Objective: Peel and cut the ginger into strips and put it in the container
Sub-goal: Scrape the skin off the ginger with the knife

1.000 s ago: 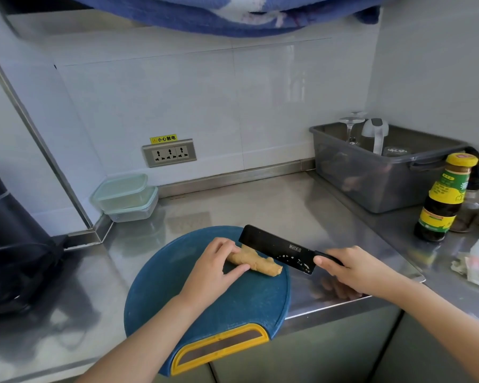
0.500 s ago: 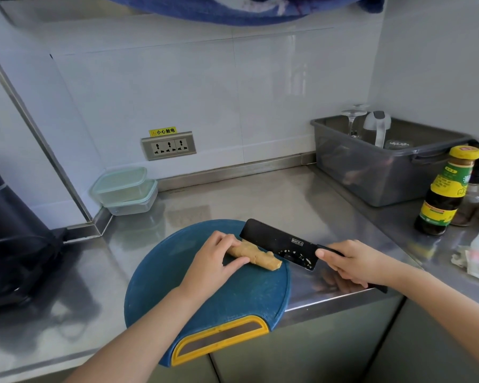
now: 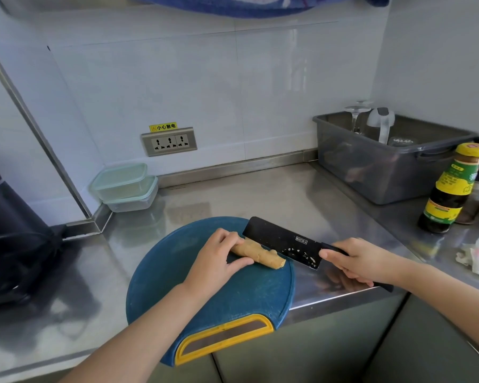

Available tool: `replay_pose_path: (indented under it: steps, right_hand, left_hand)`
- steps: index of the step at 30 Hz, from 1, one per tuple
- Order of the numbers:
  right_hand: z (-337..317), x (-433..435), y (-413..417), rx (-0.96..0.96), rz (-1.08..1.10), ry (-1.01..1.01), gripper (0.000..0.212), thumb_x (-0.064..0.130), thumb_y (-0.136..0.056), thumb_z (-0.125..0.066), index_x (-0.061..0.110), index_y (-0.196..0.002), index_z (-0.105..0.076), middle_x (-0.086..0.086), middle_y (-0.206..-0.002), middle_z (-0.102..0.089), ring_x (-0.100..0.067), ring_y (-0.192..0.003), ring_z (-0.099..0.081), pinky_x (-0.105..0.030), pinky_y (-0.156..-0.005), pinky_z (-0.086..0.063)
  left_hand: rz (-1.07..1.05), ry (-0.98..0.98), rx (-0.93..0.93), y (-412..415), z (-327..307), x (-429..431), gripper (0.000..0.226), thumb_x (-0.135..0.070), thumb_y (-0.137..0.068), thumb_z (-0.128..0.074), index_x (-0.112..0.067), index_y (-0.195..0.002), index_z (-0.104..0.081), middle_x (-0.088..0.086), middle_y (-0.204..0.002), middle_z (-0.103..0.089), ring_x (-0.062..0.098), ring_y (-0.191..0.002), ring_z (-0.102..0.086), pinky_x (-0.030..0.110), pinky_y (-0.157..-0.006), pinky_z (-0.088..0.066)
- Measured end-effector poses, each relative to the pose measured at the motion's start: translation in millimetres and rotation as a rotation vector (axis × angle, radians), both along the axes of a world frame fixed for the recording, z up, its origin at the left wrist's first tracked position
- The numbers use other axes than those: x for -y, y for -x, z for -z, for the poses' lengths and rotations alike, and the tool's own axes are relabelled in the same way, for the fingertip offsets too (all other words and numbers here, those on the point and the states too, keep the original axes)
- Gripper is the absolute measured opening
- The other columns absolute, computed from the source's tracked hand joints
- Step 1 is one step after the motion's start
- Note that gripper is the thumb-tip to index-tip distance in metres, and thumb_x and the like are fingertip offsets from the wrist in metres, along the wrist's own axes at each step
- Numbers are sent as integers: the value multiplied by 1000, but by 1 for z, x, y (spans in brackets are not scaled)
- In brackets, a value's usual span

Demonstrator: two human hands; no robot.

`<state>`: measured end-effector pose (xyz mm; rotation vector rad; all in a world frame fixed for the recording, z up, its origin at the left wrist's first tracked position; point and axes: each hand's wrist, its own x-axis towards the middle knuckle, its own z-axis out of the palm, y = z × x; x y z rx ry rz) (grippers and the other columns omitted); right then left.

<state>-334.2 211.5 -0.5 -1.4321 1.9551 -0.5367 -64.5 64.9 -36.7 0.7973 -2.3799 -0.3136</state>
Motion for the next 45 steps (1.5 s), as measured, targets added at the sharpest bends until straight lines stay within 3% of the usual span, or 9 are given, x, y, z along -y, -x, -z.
replay_pose_path:
  steps: [8,17,20,24,28,35,42,45]
  right_hand:
    - [-6,2,-2,39,-16,-71,41,43,-98,-46,12,-73,-39,1,-48,-33,-15,-38,-29,-24,-38,-32]
    - [-9,-3,-11,-91,-12,-42,43,45,-98,-44,5,-83,-50,2,-47,-42,-17,-35,-39,-25,-38,-38]
    - [-12,-8,-20,-168,-16,-11,38,45,-98,-42,15,-77,-53,5,-43,-47,-11,-31,-43,-25,-36,-40]
    - [-17,-16,-33,-241,-20,20,36,41,-100,-41,20,-72,-50,7,-46,-52,-2,-37,-48,-15,-36,-35]
    - [-22,-14,-32,-281,-22,1,38,45,-99,-41,16,-76,-52,2,-59,-47,-8,-40,-46,-17,-34,-36]
    - [-26,-12,-37,-319,-26,-33,40,47,-98,-38,17,-75,-50,0,-61,-47,-10,-36,-45,-21,-33,-38]
    - [-32,-16,-45,-387,-70,-88,42,49,-99,-35,13,-91,-55,0,-63,-52,-9,-35,-50,-20,-38,-41]
    - [-49,-9,-42,-378,-145,-171,40,45,-99,-35,11,-91,-53,-5,-58,-60,-16,-39,-55,-30,-53,-53]
  left_hand:
    - [10,12,-15,1,1,1,39,-39,-78,-72,-13,-105,-62,-4,-104,-53,8,-98,-52,8,-79,-40]
    - [9,14,-28,2,1,0,39,-37,-77,-73,-12,-105,-62,-4,-102,-52,9,-97,-53,11,-79,-41]
    - [4,16,-35,3,1,0,39,-37,-77,-74,-12,-105,-63,-4,-101,-53,9,-95,-53,12,-79,-41]
    - [13,-3,-38,2,0,1,40,-37,-76,-74,-12,-106,-64,-5,-100,-53,8,-96,-53,12,-79,-42]
    - [21,-8,-48,1,1,3,38,-36,-75,-75,-13,-103,-64,-5,-100,-55,9,-97,-54,13,-80,-43]
    - [39,-18,-62,1,1,4,36,-35,-75,-75,-12,-101,-64,-5,-100,-55,9,-100,-54,18,-83,-44]
    - [57,-57,-60,-2,-1,4,36,-36,-76,-74,-12,-100,-63,-5,-101,-55,11,-104,-55,23,-87,-46]
    - [38,-34,-57,-2,-3,4,36,-38,-75,-74,-12,-98,-63,-4,-99,-55,11,-98,-54,22,-82,-45]
